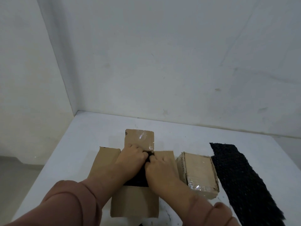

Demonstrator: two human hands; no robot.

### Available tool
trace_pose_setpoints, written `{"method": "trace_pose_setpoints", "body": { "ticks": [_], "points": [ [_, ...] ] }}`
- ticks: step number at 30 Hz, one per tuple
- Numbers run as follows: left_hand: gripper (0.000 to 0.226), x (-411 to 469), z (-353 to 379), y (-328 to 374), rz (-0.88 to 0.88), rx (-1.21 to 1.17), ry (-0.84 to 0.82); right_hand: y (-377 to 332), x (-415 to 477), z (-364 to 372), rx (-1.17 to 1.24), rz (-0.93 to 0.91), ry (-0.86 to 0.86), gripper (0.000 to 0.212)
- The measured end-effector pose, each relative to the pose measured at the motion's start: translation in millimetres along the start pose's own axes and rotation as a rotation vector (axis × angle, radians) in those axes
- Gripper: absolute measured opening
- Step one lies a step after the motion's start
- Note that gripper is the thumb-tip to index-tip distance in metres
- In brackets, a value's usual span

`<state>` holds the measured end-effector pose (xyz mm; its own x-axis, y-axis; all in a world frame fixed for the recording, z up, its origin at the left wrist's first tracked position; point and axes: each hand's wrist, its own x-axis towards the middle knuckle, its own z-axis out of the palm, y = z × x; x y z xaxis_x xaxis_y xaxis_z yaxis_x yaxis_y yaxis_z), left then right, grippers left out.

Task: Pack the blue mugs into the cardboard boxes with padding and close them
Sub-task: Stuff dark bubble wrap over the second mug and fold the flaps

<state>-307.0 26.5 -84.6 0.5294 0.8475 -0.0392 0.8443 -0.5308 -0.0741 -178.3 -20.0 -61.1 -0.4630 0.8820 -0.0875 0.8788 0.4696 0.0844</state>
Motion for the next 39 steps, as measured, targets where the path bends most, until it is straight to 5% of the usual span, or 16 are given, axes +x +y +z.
{"method": "trace_pose_setpoints", "body": {
  "ticks": [5, 10, 20, 26, 29, 34, 39],
  "points": [
    [0.007, -9, -5, -4, 0.092, -0.001, 0.099, 2, 7, -2, -0.041, -0.062, -0.061, 0.020],
    [0.022, -7, 1, -1, 0.076, 0.047, 0.176, 1, 8, -1, -0.041, 0.024, -0.030, 0.026],
    [0.035, 4, 16, 1, -0.253, -0.028, 0.107, 2, 10, 9, 0.107, 0.210, 0.007, 0.018],
    [0.020, 9, 14, -10, -0.139, -0.200, 0.125, 13, 15, 2, 0.013, -0.048, -0.086, 0.018],
    [0.033, 3, 13, -18, -0.157, -0.281, 0.150, 17, 17, -5, -0.156, -0.155, -0.071, 0.024],
    [0.037, 2, 16, -25, -0.255, -0.383, 0.119, 20, 26, -8, -0.132, -0.138, -0.121, 0.036],
    [0.022, 11, 19, -30, -0.172, -0.365, 0.105, 12, 28, -3, -0.158, -0.092, -0.173, 0.031]
  ]
}}
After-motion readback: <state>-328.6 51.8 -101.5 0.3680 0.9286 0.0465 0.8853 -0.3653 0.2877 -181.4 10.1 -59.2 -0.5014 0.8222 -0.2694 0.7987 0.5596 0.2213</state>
